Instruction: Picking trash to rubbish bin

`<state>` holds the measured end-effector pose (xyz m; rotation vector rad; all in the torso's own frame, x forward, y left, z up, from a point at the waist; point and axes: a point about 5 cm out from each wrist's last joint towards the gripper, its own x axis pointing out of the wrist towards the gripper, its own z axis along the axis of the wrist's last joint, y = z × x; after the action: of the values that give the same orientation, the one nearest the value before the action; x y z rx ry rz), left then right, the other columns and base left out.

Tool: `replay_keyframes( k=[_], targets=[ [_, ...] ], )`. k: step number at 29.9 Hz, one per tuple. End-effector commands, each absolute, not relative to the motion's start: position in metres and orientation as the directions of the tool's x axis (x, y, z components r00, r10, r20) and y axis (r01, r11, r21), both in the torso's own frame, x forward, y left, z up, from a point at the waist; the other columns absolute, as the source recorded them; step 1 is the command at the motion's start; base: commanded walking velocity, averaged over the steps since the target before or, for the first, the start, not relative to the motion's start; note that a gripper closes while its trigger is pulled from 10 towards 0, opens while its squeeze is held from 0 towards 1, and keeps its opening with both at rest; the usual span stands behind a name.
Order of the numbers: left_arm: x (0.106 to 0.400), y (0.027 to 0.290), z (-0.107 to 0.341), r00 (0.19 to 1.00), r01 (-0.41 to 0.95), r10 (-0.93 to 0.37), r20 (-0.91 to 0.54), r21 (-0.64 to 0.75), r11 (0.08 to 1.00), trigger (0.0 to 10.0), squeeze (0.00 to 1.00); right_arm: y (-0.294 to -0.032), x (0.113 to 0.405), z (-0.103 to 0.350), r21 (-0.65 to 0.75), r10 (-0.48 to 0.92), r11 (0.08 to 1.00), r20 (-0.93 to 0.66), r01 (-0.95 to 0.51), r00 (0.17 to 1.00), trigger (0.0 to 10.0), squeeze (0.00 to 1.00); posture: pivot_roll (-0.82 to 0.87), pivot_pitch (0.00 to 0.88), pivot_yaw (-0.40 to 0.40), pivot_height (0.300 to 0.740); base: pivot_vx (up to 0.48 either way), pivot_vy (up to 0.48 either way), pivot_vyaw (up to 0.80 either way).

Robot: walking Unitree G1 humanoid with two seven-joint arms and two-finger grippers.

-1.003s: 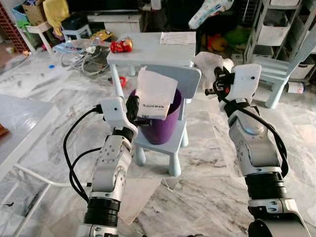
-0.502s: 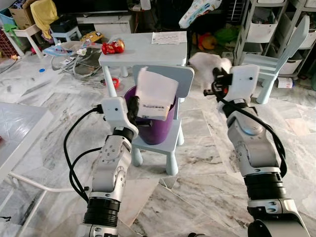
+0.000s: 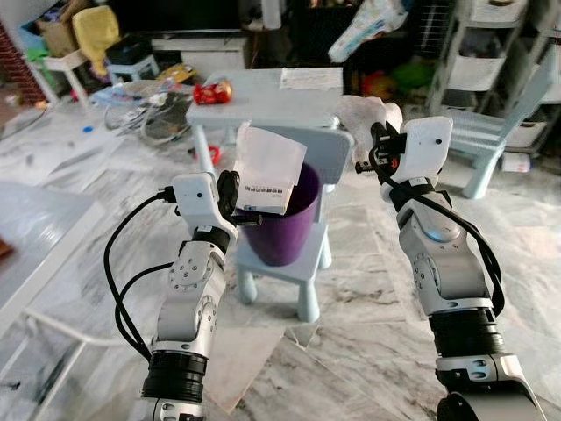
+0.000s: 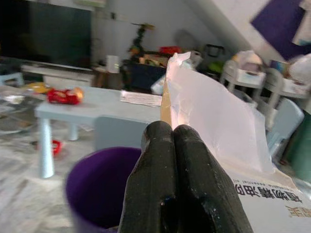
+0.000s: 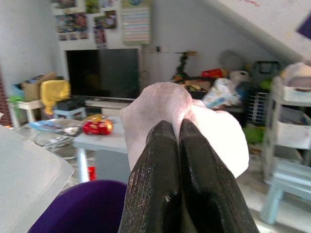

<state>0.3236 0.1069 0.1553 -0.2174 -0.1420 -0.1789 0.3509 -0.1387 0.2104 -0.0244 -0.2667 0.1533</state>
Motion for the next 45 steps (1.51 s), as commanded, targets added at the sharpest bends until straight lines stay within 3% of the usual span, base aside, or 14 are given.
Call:
replay_keyframes(
  k=[1, 10, 15, 45],
  targets=[
    [0.3233, 0.1115, 0.1529, 0.976, 0.182, -0.154, 0.152, -0.191, 0.965, 0.0, 0.0, -0.1347, 0.3501, 0.2149, -0.049, 0.17, 0.986, 0.278, -0.162, 0.946, 10.0, 0.0, -0.05, 0.063, 0.073, 0.74, 0.431, 0.0, 0.0],
    [0.3233, 0.1115, 0.1525, 0.977, 0.181, -0.153, 0.151, -0.192, 0.965, 0.0, 0.0, -0.1336, 0.3493, 0.2162, -0.073, 0.187, 0.982, 0.287, -0.173, 0.94, 10.0, 0.0, -0.05, 0.063, 0.075, 0.74, 0.402, 0.0, 0.0],
    [0.3237, 0.1109, 0.1523, 0.977, 0.183, -0.156, 0.149, -0.188, 0.965, 0.0, 0.0, -0.1325, 0.3484, 0.216, -0.074, 0.19, 0.982, 0.29, -0.176, 0.938, 10.0, 0.0, -0.05, 0.062, 0.077, 0.74, 0.37, 0.0, 0.78],
    [0.3226, 0.1103, 0.1472, 0.982, 0.164, -0.142, 0.124, -0.187, 0.969, 0.0, 0.0, -0.1296, 0.3473, 0.2112, -0.071, 0.214, 0.977, 0.266, -0.203, 0.94, 10.0, 0.0, -0.05, 0.07, 0.074, 0.74, 0.358, 0.0, 0.0]
  ],
)
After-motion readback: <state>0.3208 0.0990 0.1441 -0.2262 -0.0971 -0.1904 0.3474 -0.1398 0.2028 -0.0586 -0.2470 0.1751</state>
